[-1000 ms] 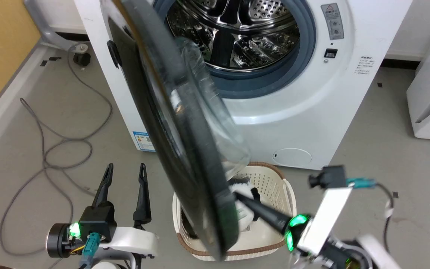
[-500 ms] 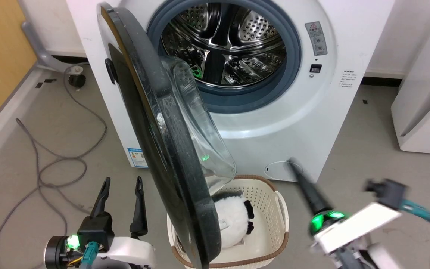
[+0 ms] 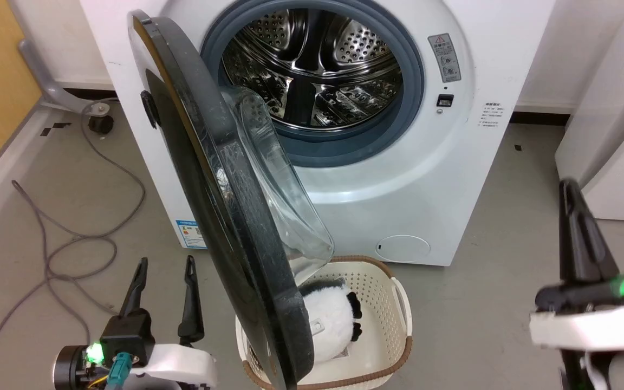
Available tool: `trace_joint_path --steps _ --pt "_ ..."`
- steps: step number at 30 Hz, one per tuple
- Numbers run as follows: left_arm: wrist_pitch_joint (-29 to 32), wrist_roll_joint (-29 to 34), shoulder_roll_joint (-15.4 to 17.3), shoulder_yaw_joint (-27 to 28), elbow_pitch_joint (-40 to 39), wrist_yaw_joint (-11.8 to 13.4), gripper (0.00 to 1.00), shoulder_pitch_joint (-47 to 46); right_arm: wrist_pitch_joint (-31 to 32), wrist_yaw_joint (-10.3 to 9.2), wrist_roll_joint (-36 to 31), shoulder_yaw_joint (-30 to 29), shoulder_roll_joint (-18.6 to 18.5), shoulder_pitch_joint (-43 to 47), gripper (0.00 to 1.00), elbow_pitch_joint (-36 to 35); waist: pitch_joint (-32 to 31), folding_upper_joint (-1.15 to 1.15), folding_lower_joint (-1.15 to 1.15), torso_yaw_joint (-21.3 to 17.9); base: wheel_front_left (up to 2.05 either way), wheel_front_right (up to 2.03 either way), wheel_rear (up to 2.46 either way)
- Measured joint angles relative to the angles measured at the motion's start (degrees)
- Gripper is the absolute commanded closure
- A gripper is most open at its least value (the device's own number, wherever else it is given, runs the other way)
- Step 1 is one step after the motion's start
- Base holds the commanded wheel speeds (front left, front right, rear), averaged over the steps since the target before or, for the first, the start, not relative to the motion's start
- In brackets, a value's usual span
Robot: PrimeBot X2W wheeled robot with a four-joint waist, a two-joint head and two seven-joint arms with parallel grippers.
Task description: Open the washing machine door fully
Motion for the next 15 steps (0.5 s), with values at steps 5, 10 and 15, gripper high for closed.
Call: trace_joint_path --steps 5,10,15 --pt "0.01 0.08 0.0 0.3 -0.08 0.0 0.0 0.03 0.0 0.15 -12.47 -1.43 1.2 4.6 1.0 -1.23 0.03 0.0 0.0 -0.25 0.0 0.0 0.0" --pt "0.01 0.09 0.0 0.31 -0.05 -0.03 0.0 0.03 -0.01 0.15 -13.77 -1.74 2.64 8.45 1.0 1.62 0.03 0.0 0.0 -0.46 0.0 0.0 0.0" --pt "0.0 0.09 0.0 0.53 -0.07 -0.03 0.0 0.04 0.01 0.15 -11.02 -0.7 3.3 11.05 0.0 7.59 0.08 0.0 0.0 -0.85 0.0 0.0 0.0"
